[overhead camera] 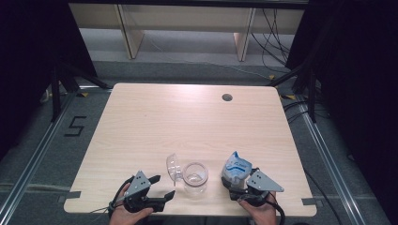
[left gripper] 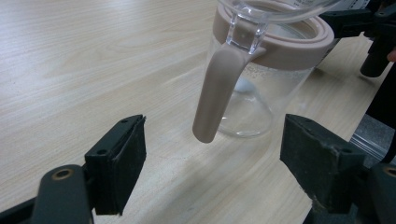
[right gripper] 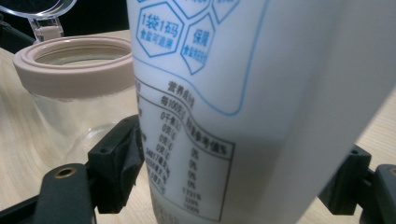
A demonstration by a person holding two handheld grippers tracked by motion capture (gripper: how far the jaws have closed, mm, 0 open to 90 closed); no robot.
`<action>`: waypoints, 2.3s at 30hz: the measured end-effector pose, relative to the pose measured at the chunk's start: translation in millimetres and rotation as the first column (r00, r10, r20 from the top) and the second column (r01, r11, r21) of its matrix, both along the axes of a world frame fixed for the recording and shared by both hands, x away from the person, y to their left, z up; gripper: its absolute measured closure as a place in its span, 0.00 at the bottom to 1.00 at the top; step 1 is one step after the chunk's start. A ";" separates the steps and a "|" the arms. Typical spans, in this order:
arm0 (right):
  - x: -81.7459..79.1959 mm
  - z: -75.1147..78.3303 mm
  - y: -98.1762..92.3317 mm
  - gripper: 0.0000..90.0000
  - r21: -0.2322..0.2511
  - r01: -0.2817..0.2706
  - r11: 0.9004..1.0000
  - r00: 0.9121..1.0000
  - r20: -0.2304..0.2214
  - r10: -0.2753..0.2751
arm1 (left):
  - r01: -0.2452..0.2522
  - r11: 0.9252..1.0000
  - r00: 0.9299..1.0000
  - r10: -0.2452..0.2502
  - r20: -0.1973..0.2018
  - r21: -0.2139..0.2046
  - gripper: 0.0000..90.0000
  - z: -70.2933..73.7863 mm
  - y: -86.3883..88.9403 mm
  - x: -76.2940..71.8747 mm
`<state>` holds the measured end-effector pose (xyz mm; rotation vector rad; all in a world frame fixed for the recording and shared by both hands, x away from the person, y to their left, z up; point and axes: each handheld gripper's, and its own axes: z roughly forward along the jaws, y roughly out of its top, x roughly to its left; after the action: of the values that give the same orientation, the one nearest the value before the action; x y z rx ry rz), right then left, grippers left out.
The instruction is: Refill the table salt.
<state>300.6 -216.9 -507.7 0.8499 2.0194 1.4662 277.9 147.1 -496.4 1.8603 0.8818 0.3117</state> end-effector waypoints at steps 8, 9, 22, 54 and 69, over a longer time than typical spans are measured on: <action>3.3 -2.5 2.3 0.27 0.000 -0.013 1.000 1.000 -0.003 0.013 | 0.000 1.000 1.000 0.000 -0.001 -0.006 0.24 -0.4 -2.6 -0.7; 4.0 -2.7 2.3 0.27 -0.003 -0.014 1.000 1.000 -0.003 0.014 | 0.005 1.000 1.000 -0.005 0.002 -0.002 0.24 -0.1 -2.2 -0.6; 8.0 -5.4 3.8 0.30 -0.005 -0.022 1.000 1.000 0.002 0.022 | 0.001 1.000 1.000 -0.001 -0.004 -0.005 0.24 0.5 -1.5 -0.6; 15.9 -6.0 1.6 0.48 -0.036 -0.071 0.997 0.997 0.024 0.072 | 0.015 1.000 1.000 -0.015 -0.002 0.005 0.24 0.7 -2.0 -0.3; 28.6 8.2 3.3 0.50 -0.078 -0.100 0.992 0.994 0.035 0.103 | 0.008 1.000 1.000 -0.008 -0.006 -0.005 0.24 1.1 -1.5 -0.3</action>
<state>329.3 -213.5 -499.5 0.6908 2.1024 1.4386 277.6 145.6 -495.3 1.8601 0.8785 0.2993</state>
